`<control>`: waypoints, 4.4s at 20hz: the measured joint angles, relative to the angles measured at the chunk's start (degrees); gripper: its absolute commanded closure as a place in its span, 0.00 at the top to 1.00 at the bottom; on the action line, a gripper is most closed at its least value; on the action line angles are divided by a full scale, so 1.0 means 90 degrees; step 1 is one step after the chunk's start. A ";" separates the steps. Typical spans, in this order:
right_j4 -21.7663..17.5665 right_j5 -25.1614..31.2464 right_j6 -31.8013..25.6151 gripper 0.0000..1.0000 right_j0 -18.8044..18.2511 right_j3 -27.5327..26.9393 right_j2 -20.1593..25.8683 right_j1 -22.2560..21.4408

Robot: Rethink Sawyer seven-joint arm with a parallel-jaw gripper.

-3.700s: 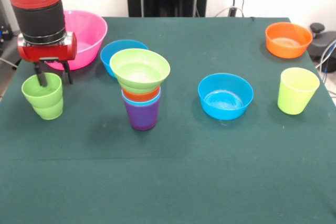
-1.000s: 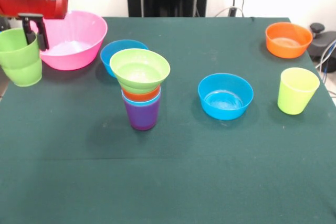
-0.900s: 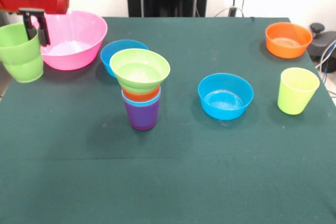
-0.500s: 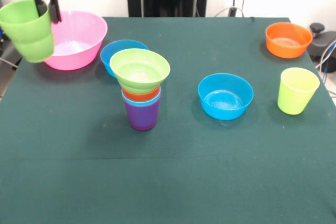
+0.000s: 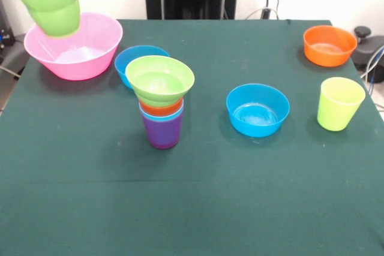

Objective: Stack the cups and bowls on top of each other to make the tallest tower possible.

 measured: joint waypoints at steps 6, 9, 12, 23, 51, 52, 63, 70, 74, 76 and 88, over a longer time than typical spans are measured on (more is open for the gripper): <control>0.0300 0.0001 0.0000 0.00 0.0145 0.0099 -0.0051 -0.0325; 0.0493 0.0001 0.0000 0.00 0.0256 0.0231 -0.0097 -0.0476; 0.0580 0.0001 0.0001 0.00 0.0377 0.0345 -0.0145 -0.0561; 0.0817 -0.0455 0.0141 0.00 0.0887 0.0864 -0.0402 -0.0726; 0.0973 -0.2376 0.0906 0.00 0.1379 0.2547 -0.1301 -0.0865; 0.0973 -0.2395 0.0906 0.00 0.1380 0.2568 -0.1310 -0.0865; 0.0971 -0.3002 0.0906 0.00 0.1383 0.2976 -0.1582 -0.0820; 0.0967 -0.3482 0.0906 0.00 0.1478 0.3092 -0.1835 -0.0650; 0.0968 -0.3563 0.0906 0.00 0.1619 0.3113 -0.2009 -0.0556; 0.0968 -0.3579 0.0906 0.00 0.1673 0.3131 -0.2076 -0.0531; 0.0955 -0.4360 0.0906 0.00 0.1770 0.3520 -0.2521 -0.0393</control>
